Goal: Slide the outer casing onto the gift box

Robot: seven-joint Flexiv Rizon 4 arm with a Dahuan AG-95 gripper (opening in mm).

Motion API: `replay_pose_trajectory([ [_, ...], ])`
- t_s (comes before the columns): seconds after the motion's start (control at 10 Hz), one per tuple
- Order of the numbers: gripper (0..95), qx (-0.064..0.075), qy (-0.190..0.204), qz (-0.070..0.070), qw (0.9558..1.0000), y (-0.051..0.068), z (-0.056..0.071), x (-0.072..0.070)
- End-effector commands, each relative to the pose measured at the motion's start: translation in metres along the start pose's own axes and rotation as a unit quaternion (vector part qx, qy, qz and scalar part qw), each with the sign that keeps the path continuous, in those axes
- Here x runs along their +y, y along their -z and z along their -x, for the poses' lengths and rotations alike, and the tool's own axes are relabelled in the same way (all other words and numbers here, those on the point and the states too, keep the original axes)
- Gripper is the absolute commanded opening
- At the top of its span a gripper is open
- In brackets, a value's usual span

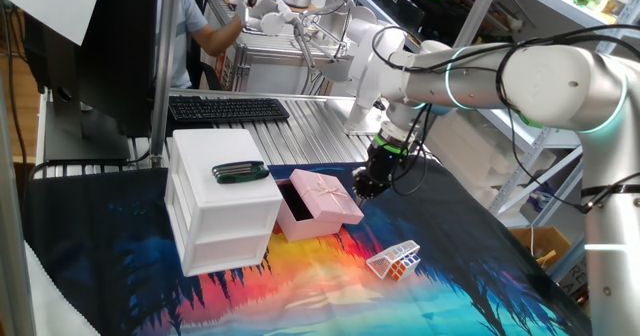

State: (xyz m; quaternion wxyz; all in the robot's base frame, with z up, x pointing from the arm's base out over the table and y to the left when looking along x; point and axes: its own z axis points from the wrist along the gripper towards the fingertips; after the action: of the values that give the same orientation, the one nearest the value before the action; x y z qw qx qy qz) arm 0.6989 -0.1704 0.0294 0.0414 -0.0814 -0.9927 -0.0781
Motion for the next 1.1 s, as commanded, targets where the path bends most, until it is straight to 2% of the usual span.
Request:
replay_pose_trajectory([
  [0.1,0.0,0.001,-0.002,0.001,1.0000,-0.001,0.001,0.000],
  [1.1,0.0,0.000,-0.023,0.001,0.9997,-0.002,-0.007,0.013],
])
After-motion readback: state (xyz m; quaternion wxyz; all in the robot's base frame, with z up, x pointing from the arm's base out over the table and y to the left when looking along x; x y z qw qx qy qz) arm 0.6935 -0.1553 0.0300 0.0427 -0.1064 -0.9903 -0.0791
